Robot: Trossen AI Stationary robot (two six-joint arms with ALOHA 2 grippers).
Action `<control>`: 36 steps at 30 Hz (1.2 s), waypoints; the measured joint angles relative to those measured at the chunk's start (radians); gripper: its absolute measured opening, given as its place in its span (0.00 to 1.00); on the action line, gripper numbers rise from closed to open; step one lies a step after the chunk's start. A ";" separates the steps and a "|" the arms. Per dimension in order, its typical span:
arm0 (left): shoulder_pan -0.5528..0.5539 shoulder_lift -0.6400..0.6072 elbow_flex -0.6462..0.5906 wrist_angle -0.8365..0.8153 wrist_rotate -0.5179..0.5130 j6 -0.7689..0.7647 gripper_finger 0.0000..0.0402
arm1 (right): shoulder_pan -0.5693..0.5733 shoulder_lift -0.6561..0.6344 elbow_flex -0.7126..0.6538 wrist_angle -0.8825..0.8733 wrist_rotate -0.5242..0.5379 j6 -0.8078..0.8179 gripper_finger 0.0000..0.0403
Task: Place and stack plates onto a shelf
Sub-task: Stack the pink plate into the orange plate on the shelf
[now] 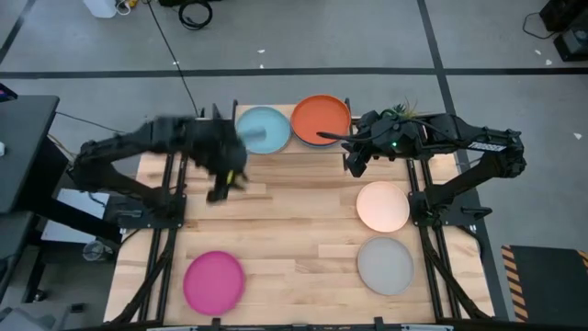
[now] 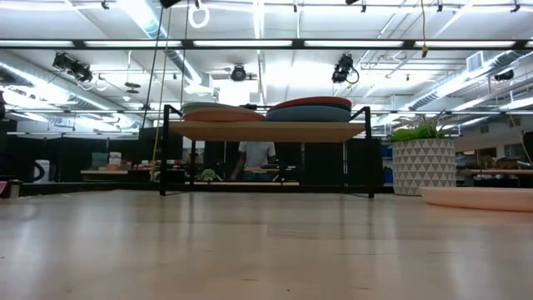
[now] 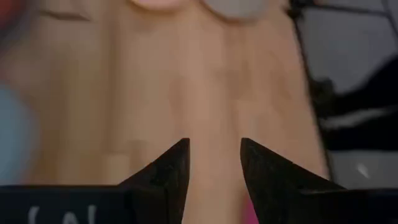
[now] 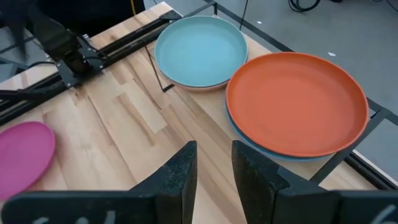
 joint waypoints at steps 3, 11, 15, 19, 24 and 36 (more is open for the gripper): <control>-0.166 -0.040 -0.148 0.065 -0.046 -0.141 0.36 | 0.000 0.000 0.000 0.000 0.000 0.000 0.27; -0.423 -0.059 -0.572 0.337 -0.077 -0.392 0.36 | 0.001 0.000 0.000 0.009 -0.002 -0.002 0.27; -0.453 -0.058 -0.754 0.480 -0.081 -0.484 0.36 | 0.002 0.000 0.000 0.013 -0.002 -0.002 0.27; -0.455 -0.058 -0.864 0.587 -0.073 -0.518 0.36 | 0.002 0.000 0.000 0.014 -0.008 -0.002 0.27; -0.460 -0.058 -0.961 0.731 -0.011 -0.530 0.36 | 0.002 0.000 0.000 0.014 -0.011 -0.002 0.27; -0.541 -0.055 -1.067 0.753 -0.096 -0.477 0.35 | 0.002 0.000 0.000 0.032 -0.029 0.000 0.27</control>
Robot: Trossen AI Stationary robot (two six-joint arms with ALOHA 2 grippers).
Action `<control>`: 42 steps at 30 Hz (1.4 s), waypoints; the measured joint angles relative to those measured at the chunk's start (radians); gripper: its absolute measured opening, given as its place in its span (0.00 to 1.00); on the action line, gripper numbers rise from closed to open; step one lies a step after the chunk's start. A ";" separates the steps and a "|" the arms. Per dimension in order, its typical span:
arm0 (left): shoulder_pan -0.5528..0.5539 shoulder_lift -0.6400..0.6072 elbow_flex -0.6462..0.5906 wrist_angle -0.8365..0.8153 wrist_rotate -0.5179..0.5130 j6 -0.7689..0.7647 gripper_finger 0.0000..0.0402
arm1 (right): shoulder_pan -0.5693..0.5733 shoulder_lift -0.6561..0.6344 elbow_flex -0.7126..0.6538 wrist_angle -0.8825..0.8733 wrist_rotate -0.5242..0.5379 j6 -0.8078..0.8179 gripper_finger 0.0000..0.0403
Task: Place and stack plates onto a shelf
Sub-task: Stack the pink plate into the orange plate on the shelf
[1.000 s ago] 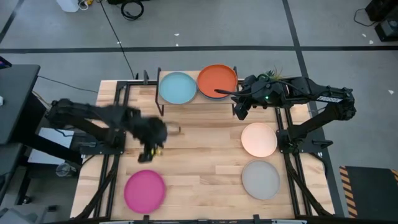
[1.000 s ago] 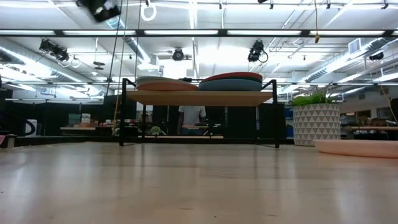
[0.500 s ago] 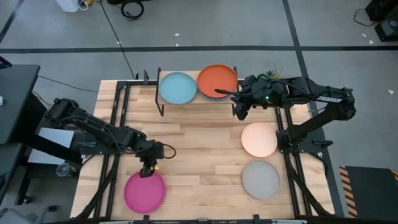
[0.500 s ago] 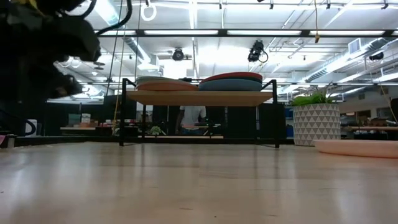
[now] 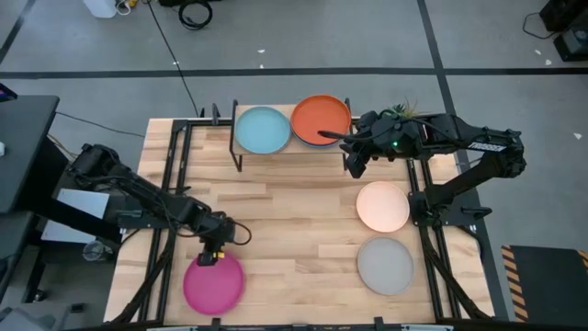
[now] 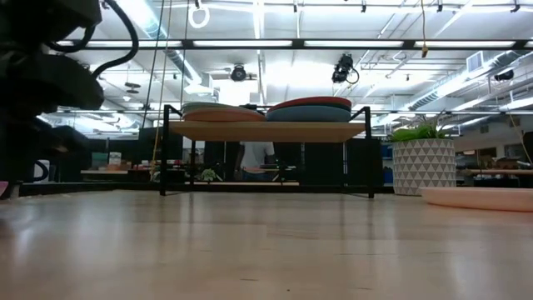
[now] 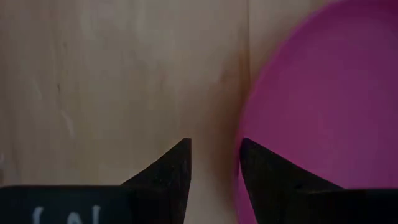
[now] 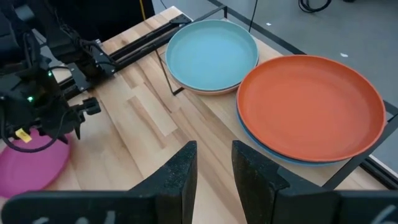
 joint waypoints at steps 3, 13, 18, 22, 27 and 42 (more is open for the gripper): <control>-0.010 0.000 0.000 -0.003 -0.006 0.001 0.32 | 0.000 0.000 0.000 0.005 0.000 -0.005 0.27; 0.022 -0.006 0.025 -0.069 0.011 -0.108 0.04 | 0.000 0.000 0.000 0.006 0.000 -0.009 0.27; 0.107 -0.093 0.113 -0.088 -0.001 -0.135 0.04 | 0.001 0.015 0.001 -0.017 -0.030 -0.030 0.26; 0.247 -0.182 0.174 -0.034 0.037 -0.170 0.04 | -0.004 0.036 0.000 -0.078 -0.046 -0.036 0.26; 0.484 -0.216 0.332 -0.023 0.182 -0.290 0.04 | -0.022 0.022 0.026 -0.087 -0.027 -0.042 0.25; 0.912 0.151 0.951 -0.239 0.388 -0.209 0.04 | -0.015 0.024 0.179 0.048 -0.063 -0.457 0.26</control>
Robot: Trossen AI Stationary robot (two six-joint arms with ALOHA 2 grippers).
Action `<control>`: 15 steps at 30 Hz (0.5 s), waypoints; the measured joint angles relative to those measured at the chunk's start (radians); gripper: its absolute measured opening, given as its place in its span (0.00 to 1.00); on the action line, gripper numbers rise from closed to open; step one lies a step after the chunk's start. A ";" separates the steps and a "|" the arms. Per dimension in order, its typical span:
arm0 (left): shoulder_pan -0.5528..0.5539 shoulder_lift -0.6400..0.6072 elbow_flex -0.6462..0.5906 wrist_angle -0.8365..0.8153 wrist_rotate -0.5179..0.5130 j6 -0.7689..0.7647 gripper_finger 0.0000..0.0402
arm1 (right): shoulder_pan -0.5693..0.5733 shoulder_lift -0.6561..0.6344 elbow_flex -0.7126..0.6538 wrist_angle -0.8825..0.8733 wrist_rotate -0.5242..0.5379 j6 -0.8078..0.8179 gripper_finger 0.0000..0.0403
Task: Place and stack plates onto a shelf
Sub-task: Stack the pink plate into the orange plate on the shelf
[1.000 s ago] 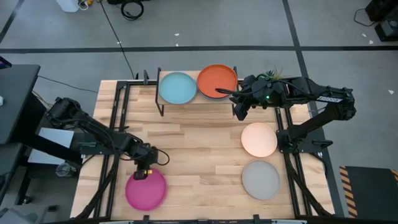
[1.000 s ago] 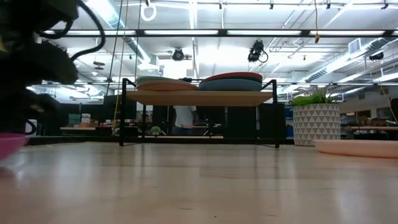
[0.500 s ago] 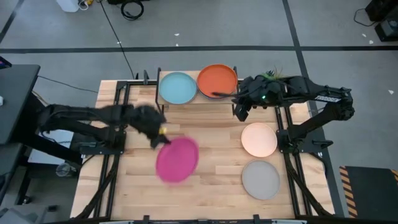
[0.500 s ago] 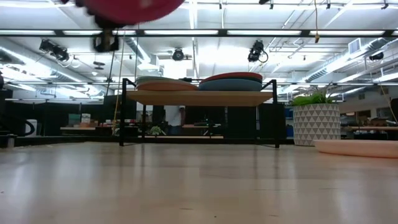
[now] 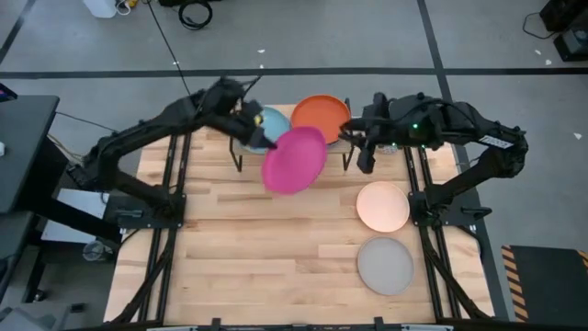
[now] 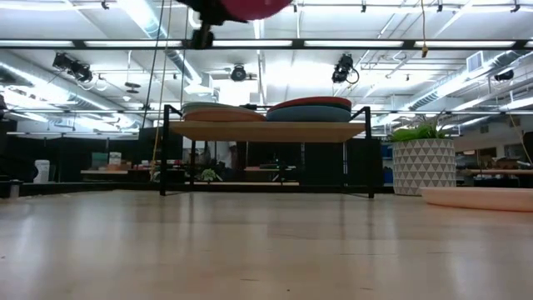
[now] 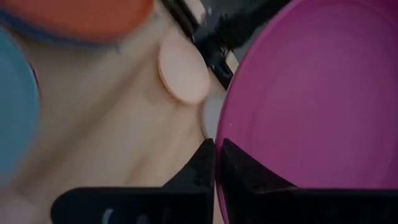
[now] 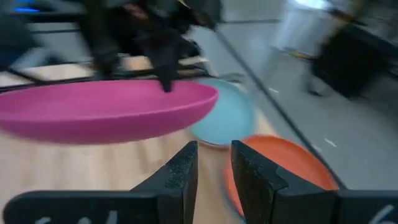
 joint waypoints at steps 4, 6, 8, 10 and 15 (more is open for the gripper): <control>0.048 0.131 0.168 -0.105 -0.087 0.093 0.04 | -0.001 -0.005 0.058 -0.086 0.181 0.086 0.26; 0.074 0.203 0.227 -0.134 -0.122 0.122 0.04 | 0.007 -0.007 0.087 -0.139 0.265 0.120 0.26; 0.096 0.267 0.271 -0.142 -0.164 0.133 0.04 | 0.009 -0.006 0.103 -0.166 0.311 0.147 0.25; 0.113 0.324 0.313 -0.137 -0.209 0.139 0.04 | 0.009 -0.008 0.108 -0.178 0.322 0.168 0.25; 0.134 0.440 0.389 -0.116 -0.311 0.140 0.04 | 0.009 -0.003 0.108 -0.188 0.307 0.221 0.25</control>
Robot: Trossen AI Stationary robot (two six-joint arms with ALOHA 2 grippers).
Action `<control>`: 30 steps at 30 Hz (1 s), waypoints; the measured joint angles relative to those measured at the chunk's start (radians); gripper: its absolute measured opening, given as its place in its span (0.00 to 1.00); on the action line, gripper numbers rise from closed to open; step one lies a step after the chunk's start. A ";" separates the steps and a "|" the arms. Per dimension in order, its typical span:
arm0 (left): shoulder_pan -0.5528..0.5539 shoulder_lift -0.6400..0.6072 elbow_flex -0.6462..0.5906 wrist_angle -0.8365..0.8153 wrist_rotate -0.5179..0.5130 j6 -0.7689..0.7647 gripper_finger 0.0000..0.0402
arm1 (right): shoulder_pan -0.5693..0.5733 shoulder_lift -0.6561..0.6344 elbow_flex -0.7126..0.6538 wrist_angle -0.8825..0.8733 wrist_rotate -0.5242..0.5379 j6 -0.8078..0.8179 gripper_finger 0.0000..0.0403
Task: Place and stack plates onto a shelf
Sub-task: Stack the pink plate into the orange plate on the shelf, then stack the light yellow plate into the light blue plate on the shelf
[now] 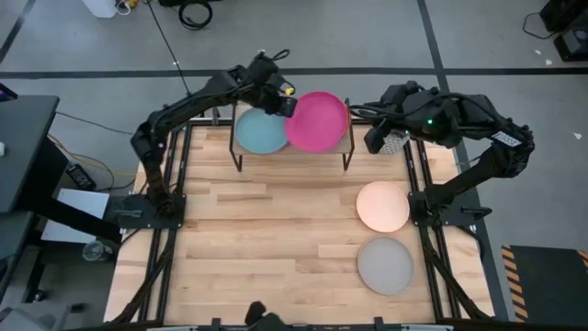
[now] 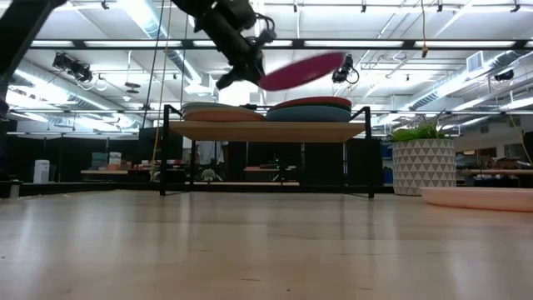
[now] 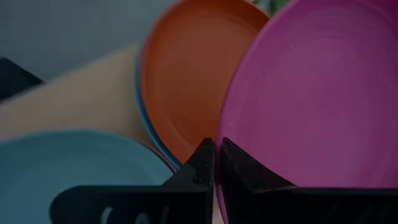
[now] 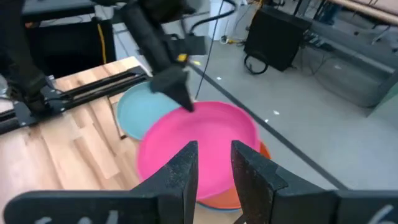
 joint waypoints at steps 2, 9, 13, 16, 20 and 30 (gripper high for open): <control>0.003 0.031 0.021 0.000 -0.038 0.009 0.04 | 0.000 0.007 -0.001 0.000 -0.008 0.009 0.25; 0.010 0.079 0.038 0.029 -0.185 0.031 0.04 | 0.000 0.012 -0.002 0.010 -0.018 0.033 0.25; 0.014 0.077 0.039 0.083 -0.219 0.027 0.07 | 0.000 0.012 -0.002 0.010 -0.046 0.032 0.25; 0.019 0.077 0.039 0.100 -0.205 0.017 0.09 | 0.000 0.012 -0.002 0.011 -0.060 0.036 0.25; 0.013 0.077 0.039 0.096 -0.180 0.018 0.17 | 0.000 0.012 -0.002 0.017 -0.061 0.049 0.25; 0.014 0.030 0.039 0.096 -0.099 0.182 0.40 | 0.000 0.012 -0.002 -0.040 -0.107 0.059 0.25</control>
